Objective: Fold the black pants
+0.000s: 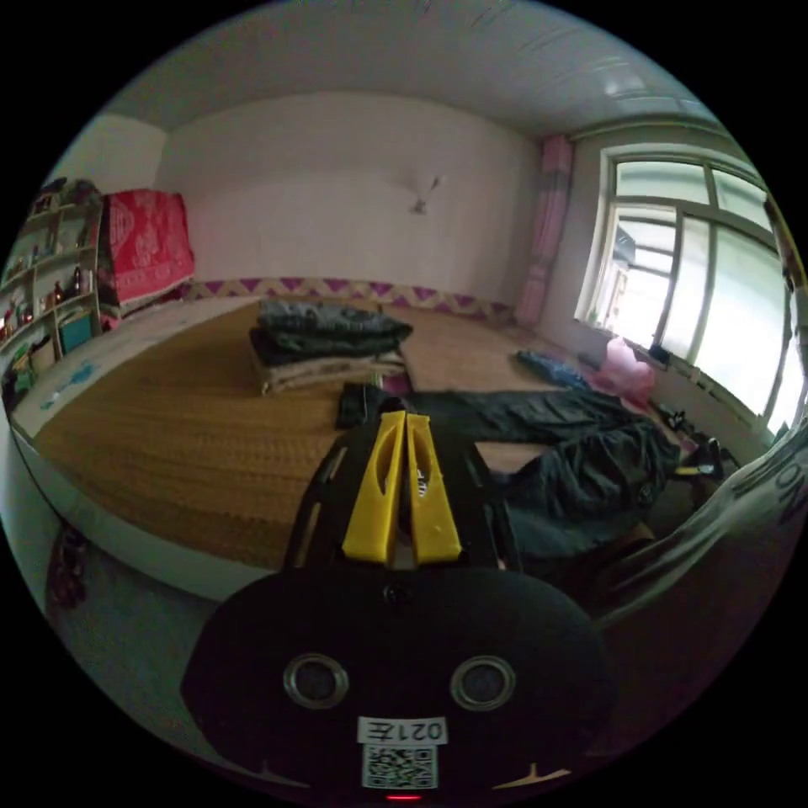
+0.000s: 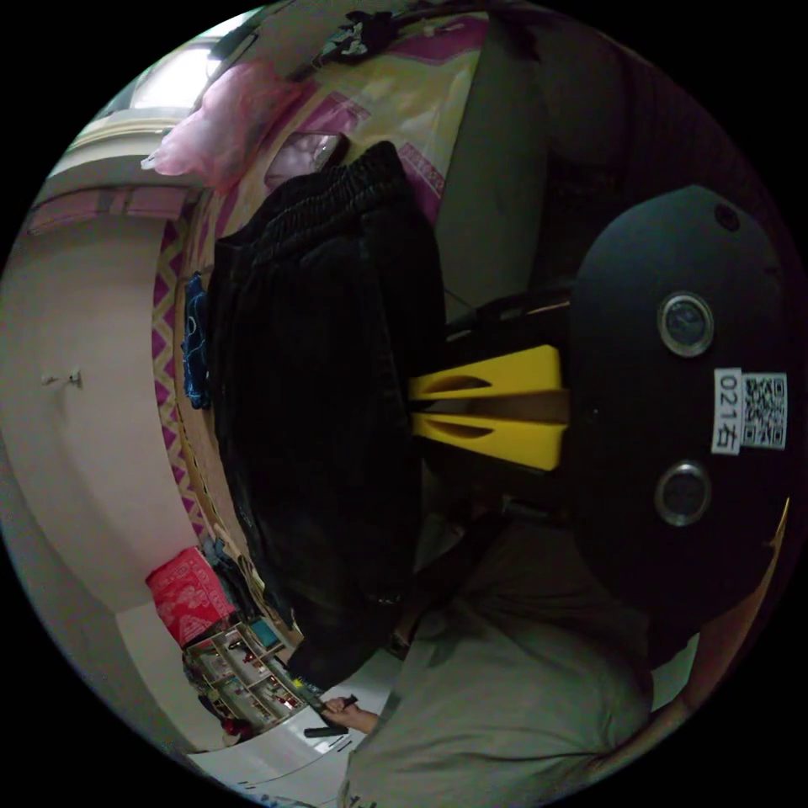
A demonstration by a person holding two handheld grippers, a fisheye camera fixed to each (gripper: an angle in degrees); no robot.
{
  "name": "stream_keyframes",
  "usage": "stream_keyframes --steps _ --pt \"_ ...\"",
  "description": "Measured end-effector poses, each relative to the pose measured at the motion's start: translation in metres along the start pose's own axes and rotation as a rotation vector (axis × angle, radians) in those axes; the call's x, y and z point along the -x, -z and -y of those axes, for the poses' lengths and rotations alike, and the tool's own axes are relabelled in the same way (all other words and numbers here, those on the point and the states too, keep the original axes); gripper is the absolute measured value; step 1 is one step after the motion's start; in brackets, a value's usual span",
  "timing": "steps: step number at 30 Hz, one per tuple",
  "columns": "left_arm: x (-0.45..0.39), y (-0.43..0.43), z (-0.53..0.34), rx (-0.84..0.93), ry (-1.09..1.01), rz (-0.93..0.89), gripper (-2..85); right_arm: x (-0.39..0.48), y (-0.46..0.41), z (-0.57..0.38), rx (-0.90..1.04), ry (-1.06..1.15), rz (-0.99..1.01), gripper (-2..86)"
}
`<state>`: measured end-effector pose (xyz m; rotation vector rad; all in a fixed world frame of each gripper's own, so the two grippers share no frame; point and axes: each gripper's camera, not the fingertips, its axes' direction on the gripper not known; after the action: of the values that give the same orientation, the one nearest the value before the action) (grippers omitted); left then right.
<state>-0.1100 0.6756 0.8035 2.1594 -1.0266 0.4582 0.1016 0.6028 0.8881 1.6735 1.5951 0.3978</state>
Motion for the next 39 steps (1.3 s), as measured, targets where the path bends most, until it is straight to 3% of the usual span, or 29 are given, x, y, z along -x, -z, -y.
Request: stream_keyframes --steps 3,10,11,16,21,24,26,28,35,39 --pt "-0.005 0.013 0.024 -0.035 -0.065 0.049 -1.0 0.011 -0.005 0.008 0.019 0.011 -0.007 0.6" --pt "0.043 -0.072 -0.013 0.398 0.064 0.121 -1.0 0.039 -0.019 0.022 0.011 0.01 0.0 0.9" --pt "0.047 -0.066 -0.018 0.323 0.095 0.095 -1.0 0.046 -0.021 0.025 0.015 0.016 -0.008 1.0" --pt "0.054 -0.057 -0.022 0.317 0.122 0.073 -0.9 0.079 -0.015 0.042 0.072 0.045 -0.021 2.0" --pt "0.064 -0.037 -0.021 0.228 0.171 -0.046 -0.6 0.133 0.034 0.081 -0.07 0.189 0.025 5.6" --pt "0.059 -0.016 -0.016 0.091 0.151 -0.057 0.6 0.184 0.028 0.131 -0.1 0.286 -0.087 8.0" --pt "0.052 -0.018 -0.013 0.148 0.11 -0.011 3.7 0.211 0.008 0.176 -0.025 0.194 -0.356 12.1" --pt "0.047 -0.024 -0.017 0.192 0.084 0.021 5.0 0.226 0.005 0.197 -0.053 0.129 -0.455 13.6" --pt "0.022 -0.041 -0.034 0.283 -0.007 0.026 5.2 0.271 0.02 0.221 -0.341 -0.075 -0.528 9.9" --pt "0.013 -0.049 -0.04 0.294 -0.029 0.017 4.9 0.27 -0.001 0.23 -0.292 -0.079 -0.395 5.3"
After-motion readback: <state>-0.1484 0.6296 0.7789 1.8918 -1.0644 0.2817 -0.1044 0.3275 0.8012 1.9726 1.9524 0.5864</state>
